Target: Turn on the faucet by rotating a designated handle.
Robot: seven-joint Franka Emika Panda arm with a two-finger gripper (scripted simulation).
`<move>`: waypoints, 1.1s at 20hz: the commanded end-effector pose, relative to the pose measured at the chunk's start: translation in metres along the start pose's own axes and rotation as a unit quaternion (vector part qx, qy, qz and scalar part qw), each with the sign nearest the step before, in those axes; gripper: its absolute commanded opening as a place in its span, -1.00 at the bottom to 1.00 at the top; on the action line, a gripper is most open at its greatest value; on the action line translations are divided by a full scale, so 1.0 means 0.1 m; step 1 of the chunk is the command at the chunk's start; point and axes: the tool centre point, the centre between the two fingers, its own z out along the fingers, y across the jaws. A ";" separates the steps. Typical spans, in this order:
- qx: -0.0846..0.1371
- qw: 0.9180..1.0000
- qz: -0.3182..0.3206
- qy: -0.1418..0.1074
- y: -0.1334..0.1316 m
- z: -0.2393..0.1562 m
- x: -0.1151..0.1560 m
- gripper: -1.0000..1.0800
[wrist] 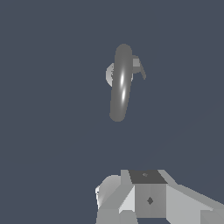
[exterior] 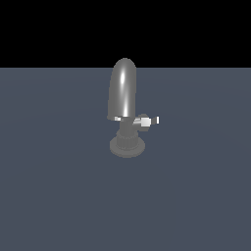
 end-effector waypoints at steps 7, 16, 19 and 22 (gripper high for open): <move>0.003 1.000 0.006 -0.007 -0.01 0.00 0.04 -1.00; 0.019 0.998 0.041 -0.044 -0.03 0.02 0.27 -1.00; 0.028 0.996 0.059 -0.064 -0.04 0.04 0.39 -1.00; 0.038 0.992 0.081 -0.088 -0.05 0.06 0.53 -1.00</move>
